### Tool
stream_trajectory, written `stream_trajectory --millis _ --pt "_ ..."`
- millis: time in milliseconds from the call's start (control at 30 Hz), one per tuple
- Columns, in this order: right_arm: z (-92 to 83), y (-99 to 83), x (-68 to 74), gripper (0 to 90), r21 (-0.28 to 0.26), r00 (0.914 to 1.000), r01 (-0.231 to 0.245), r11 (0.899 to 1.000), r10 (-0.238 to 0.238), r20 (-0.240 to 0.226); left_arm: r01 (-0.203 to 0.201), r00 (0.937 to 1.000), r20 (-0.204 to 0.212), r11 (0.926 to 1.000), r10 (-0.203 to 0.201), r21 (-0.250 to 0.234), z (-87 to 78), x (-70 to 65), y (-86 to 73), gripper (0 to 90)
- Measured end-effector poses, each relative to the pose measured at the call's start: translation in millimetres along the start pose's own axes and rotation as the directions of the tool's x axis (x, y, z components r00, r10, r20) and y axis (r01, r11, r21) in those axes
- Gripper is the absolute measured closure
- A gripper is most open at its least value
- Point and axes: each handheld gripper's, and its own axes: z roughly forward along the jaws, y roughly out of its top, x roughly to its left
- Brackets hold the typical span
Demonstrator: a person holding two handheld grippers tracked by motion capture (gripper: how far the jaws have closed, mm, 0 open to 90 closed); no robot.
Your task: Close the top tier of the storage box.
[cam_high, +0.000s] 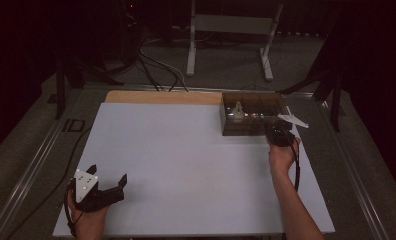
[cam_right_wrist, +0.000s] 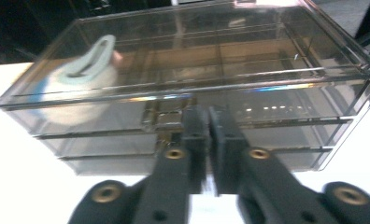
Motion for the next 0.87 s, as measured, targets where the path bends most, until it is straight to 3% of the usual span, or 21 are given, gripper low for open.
stream_trajectory --millis 100,133,167,233,333,467,600,700,867 --pt "-10.9 -1.9 0.2 69.8 0.000 0.9997 -0.004 1.000 0.004 -0.025 0.007 1.0000 -0.003 1.0000 -0.007 -0.005 -1.0 1.2 0.1 1.1" --pt "-10.9 -1.9 0.2 69.8 0.000 0.9997 -0.004 1.000 0.004 -0.025 0.007 1.0000 -0.003 1.0000 -0.007 -0.005 -1.0 1.2 0.1 1.1" --pt "-26.9 -6.5 -1.8 55.8 -0.010 0.9975 -0.020 1.000 0.019 -0.069 0.008 1.0000 -0.004 1.0000 -0.008 -0.005 -1.7 1.9 0.1 1.1" --pt "-31.6 -8.5 -2.7 51.6 -0.016 0.9958 -0.031 0.999 0.030 -0.087 0.012 0.9999 -0.004 0.9999 -0.012 -0.011 -1.9 2.0 0.3 1.1" --pt "-53.5 -21.3 -4.7 34.5 -0.013 0.9893 -0.032 0.999 0.029 -0.143 0.017 0.9998 -0.004 0.9997 -0.017 -0.017 -3.1 3.4 0.5 1.1" --pt "-85.3 -47.1 -8.8 13.0 -0.001 0.9800 0.002 1.000 -0.002 -0.199 0.026 0.9996 -0.011 0.9994 -0.026 -0.021 -4.7 6.3 0.4 1.1" --pt "-113.6 -78.9 -15.1 5.3 0.006 0.9701 0.085 0.996 -0.081 -0.229 0.028 0.9995 -0.010 0.9993 -0.029 -0.026 -6.1 7.6 1.0 1.1" --pt "-129.7 -91.4 -19.6 3.2 0.009 0.9606 0.082 0.997 -0.077 -0.267 0.026 0.9996 -0.011 0.9994 -0.026 -0.024 -5.7 7.3 1.5 1.1" --pt "-146.0 -108.5 -23.1 3.1 -0.009 0.9572 0.077 0.997 -0.077 -0.279 0.024 0.9996 -0.012 0.9993 -0.024 -0.030 -6.7 7.4 2.1 1.1"
